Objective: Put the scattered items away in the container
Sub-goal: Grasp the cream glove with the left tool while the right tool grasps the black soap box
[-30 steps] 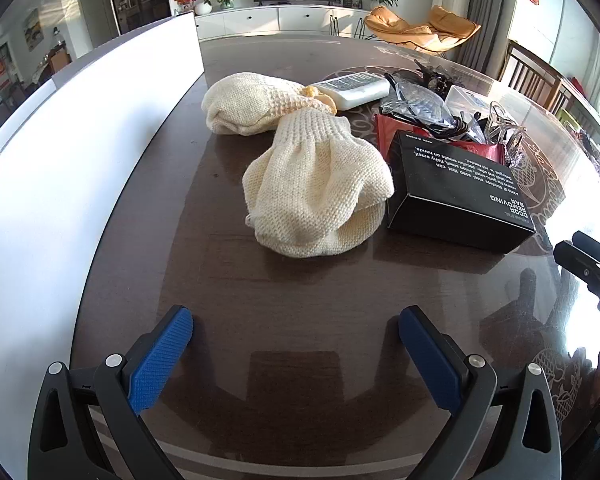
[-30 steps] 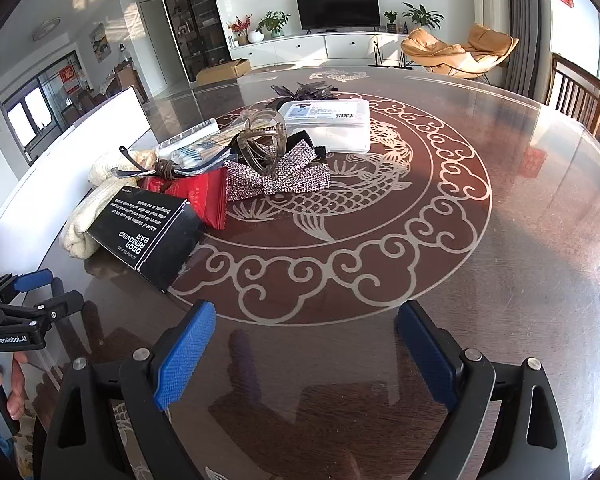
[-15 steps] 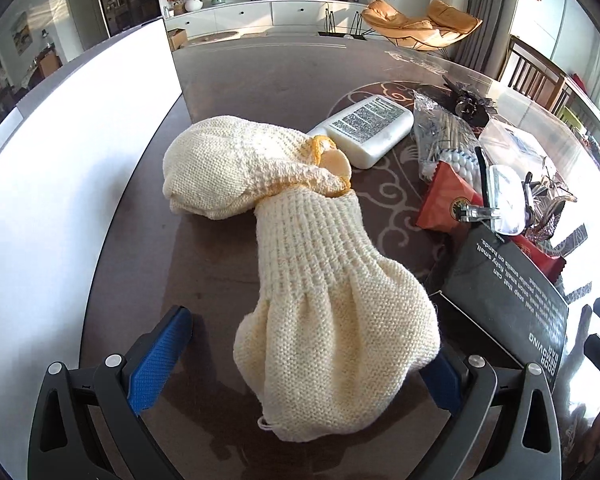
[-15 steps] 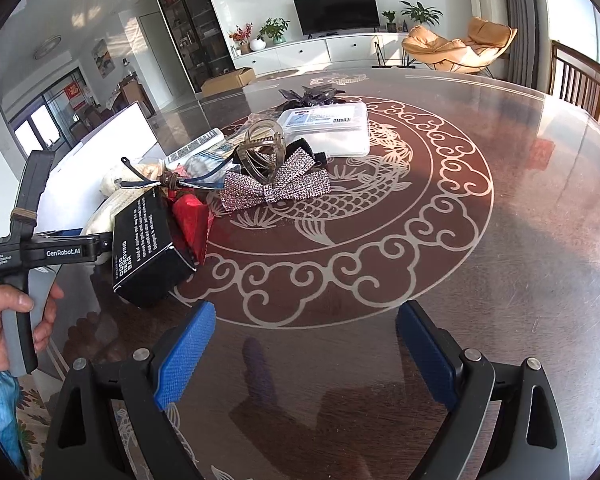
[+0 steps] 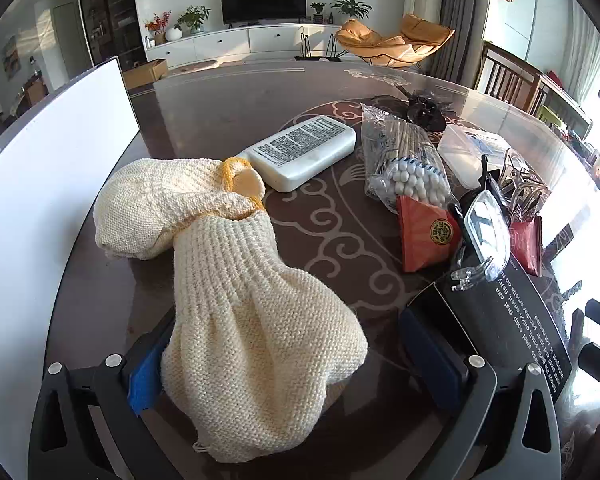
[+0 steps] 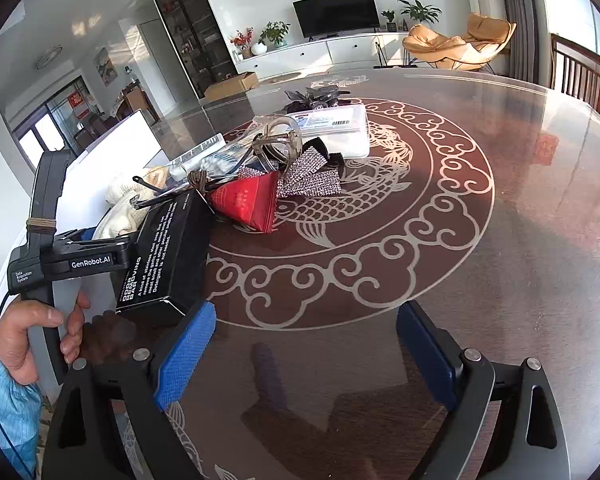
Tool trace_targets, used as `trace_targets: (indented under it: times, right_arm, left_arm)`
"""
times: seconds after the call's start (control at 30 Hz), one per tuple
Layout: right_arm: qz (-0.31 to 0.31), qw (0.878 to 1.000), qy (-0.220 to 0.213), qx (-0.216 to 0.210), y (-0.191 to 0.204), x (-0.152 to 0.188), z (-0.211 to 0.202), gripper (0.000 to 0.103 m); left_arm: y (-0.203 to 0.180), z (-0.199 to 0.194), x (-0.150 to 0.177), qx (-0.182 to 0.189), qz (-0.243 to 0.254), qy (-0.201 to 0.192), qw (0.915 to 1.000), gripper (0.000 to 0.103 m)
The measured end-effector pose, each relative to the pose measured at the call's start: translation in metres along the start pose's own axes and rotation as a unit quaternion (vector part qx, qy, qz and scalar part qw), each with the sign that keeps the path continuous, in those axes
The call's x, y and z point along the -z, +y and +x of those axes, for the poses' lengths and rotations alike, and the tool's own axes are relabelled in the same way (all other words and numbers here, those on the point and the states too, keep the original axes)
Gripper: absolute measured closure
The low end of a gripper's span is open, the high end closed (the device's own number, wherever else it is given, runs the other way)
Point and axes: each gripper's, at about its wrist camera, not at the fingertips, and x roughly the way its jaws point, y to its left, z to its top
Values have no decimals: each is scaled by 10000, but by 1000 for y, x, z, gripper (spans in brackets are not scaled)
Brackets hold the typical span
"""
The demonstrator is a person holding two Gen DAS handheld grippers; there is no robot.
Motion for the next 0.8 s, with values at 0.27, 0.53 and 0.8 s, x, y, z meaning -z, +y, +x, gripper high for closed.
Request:
trace_targets:
  times: [0.27,0.53,0.8]
  right_arm:
    - [-534,9914,-80,-1193,24,5,-11,10]
    - [-1080,9852,-116,-1323,88,-8,17,10]
    - [-1685,9829,581,-458,126,-30,80,12]
  left_arm:
    - [20,2,-3,-313,-427,3,9986,0]
    - [35,-1,1,-274,-365,12,9990,0]
    - [34,1,-2,-214,-278,20,9994,0]
